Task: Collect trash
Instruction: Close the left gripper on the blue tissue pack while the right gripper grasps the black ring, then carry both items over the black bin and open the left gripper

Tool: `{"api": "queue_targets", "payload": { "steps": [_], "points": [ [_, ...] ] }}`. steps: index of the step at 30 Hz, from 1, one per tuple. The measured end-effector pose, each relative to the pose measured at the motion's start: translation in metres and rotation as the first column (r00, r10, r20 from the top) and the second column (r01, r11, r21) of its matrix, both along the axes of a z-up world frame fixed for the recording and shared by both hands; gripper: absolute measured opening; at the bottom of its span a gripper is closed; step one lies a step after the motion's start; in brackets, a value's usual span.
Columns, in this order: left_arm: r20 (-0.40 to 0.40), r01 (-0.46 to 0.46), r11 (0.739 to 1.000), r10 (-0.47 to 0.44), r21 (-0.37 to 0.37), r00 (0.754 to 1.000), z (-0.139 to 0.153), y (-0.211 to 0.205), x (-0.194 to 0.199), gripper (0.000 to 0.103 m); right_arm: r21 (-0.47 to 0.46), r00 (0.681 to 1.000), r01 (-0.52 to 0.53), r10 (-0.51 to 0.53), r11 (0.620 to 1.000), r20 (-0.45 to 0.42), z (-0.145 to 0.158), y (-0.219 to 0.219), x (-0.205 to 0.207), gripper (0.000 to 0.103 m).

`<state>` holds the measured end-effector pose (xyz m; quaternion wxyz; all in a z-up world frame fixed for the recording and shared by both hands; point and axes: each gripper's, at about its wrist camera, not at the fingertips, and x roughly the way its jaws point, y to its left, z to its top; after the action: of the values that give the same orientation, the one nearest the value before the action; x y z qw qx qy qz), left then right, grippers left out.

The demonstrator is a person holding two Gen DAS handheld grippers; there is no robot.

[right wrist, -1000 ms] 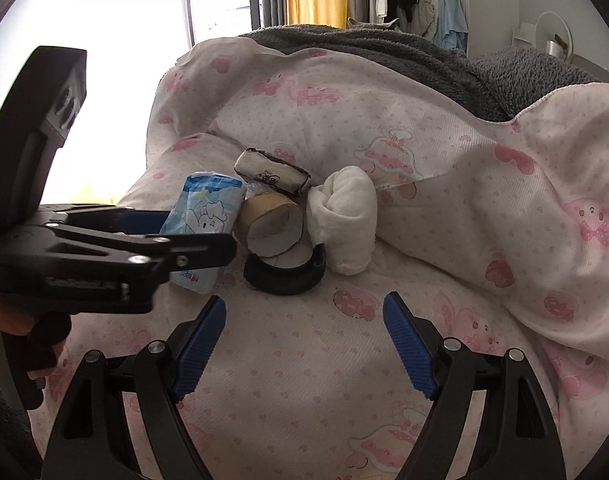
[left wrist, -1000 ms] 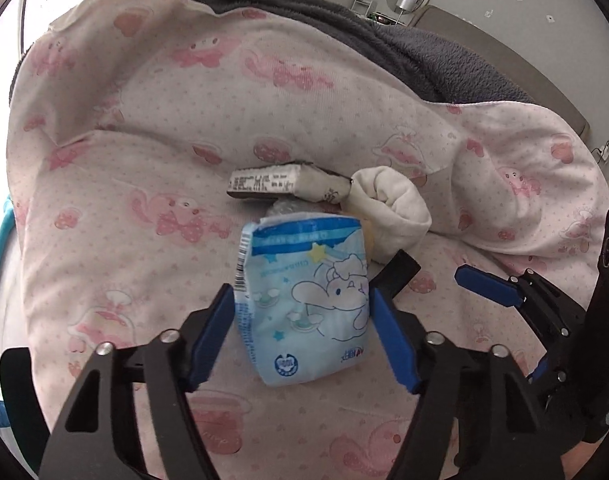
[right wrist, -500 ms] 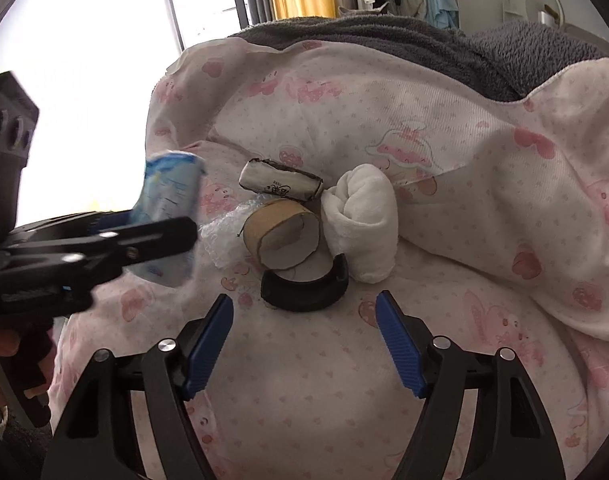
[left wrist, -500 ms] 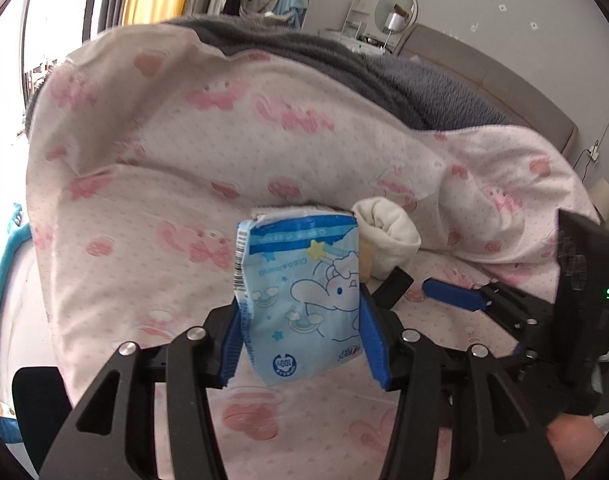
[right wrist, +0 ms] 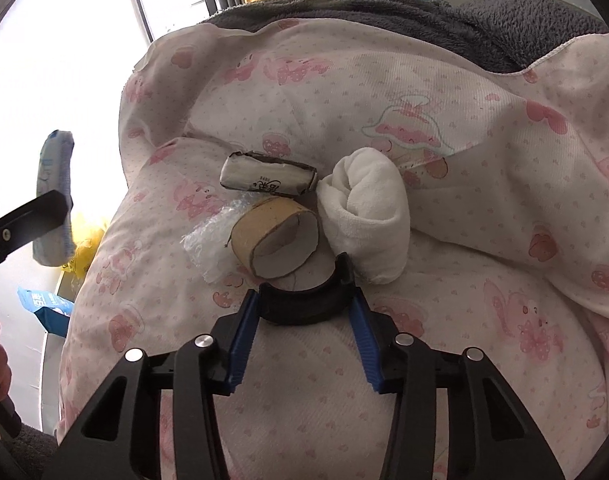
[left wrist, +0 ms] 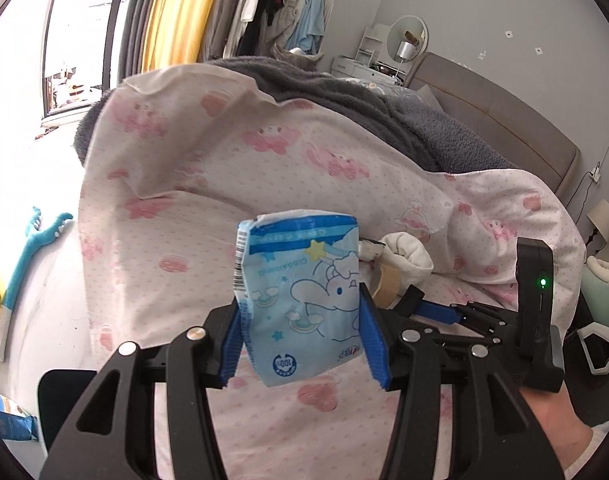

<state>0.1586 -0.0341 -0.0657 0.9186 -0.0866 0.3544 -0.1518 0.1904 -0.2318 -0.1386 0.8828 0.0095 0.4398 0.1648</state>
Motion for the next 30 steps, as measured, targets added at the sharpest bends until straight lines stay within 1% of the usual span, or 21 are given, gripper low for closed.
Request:
{"api": "queue_targets", "payload": {
  "steps": [4, 8, 13, 16, 19, 21, 23, 27, 30],
  "points": [
    [0.000, -0.015, 1.000, 0.015, 0.015, 1.000, 0.003, 0.014, -0.006, 0.054, -0.008, 1.000, 0.006, -0.006, 1.000, 0.015, 0.005, 0.002, -0.002, 0.045],
    [-0.007, -0.033, 0.999, 0.033, 0.029, 0.999, 0.001, 0.030, -0.011, 0.054, -0.027, 0.999, 0.012, -0.011, 1.000, 0.052, 0.025, 0.007, -0.010, 0.045],
    [-0.019, -0.056, 0.996, 0.057, 0.067, 0.998, -0.005, 0.050, -0.017, 0.054, 0.021, 0.992, 0.000, -0.002, 1.000, 0.125, 0.059, 0.012, -0.025, 0.045],
    [-0.035, -0.078, 0.996, 0.080, 0.052, 0.996, -0.009, 0.066, -0.020, 0.054, 0.051, 0.986, -0.011, 0.002, 0.999, 0.165, 0.075, 0.020, -0.028, 0.045],
    [-0.043, -0.120, 0.991, 0.122, 0.058, 0.992, -0.011, 0.084, -0.021, 0.054, 0.071, 0.983, -0.023, 0.010, 0.997, 0.181, 0.082, 0.030, -0.028, 0.045],
    [-0.028, -0.139, 0.986, 0.142, 0.092, 0.989, -0.011, 0.096, -0.022, 0.054, 0.075, 0.983, -0.037, 0.023, 0.996, 0.180, 0.082, 0.040, -0.029, 0.045],
    [-0.030, -0.158, 0.981, 0.162, 0.113, 0.986, -0.014, 0.107, -0.023, 0.054, 0.083, 0.984, -0.058, 0.043, 0.995, 0.172, 0.083, 0.050, -0.030, 0.045],
    [-0.086, -0.202, 0.973, 0.212, 0.108, 0.973, -0.030, 0.134, -0.021, 0.054, 0.091, 0.977, -0.109, 0.090, 0.990, 0.191, 0.095, 0.076, -0.038, 0.045],
    [-0.122, -0.211, 0.969, 0.227, 0.130, 0.966, -0.044, 0.150, -0.022, 0.054, 0.120, 0.972, -0.154, 0.128, 0.981, 0.198, 0.103, 0.098, -0.045, 0.045]
  ]
}}
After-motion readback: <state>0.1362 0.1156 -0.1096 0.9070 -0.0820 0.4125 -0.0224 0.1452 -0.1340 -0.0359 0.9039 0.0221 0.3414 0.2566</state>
